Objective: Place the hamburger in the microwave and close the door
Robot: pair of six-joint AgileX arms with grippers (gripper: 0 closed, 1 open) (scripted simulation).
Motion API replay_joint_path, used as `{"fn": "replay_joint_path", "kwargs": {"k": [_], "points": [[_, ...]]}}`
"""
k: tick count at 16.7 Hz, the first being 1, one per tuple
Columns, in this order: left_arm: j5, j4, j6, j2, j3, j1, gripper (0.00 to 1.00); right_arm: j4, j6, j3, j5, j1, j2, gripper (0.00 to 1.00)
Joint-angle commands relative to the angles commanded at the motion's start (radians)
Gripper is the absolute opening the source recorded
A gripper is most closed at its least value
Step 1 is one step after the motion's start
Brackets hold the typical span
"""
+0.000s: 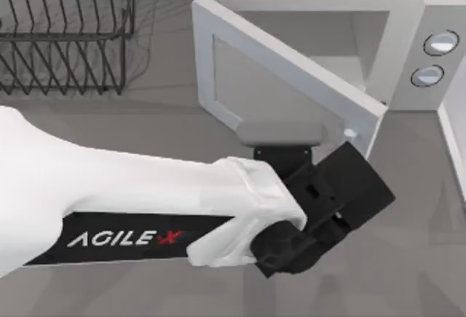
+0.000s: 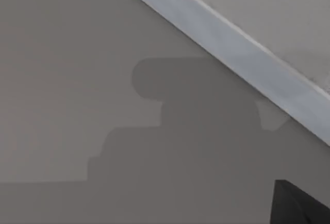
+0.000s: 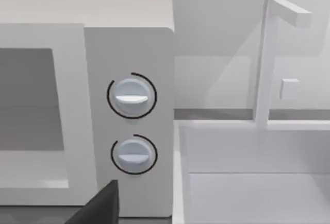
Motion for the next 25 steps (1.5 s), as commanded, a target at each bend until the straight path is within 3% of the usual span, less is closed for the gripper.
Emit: {"fn": "replay_joint_path", "kwargs": {"k": [9, 14, 25], "points": [[-0.038, -0.208, -0.108, 0.278, 0.429, -0.095, 0.00, 0.000, 0.000, 0.000, 0.000, 0.000, 0.000, 1.00], [-0.043, -0.239, -0.122, 0.315, 0.481, -0.108, 0.00, 0.000, 0.000, 0.000, 0.000, 0.000, 0.000, 1.00], [0.051, -0.162, 0.094, 0.482, 0.709, 0.086, 0.00, 0.000, 0.000, 0.000, 0.000, 0.000, 0.000, 1.00]]}}
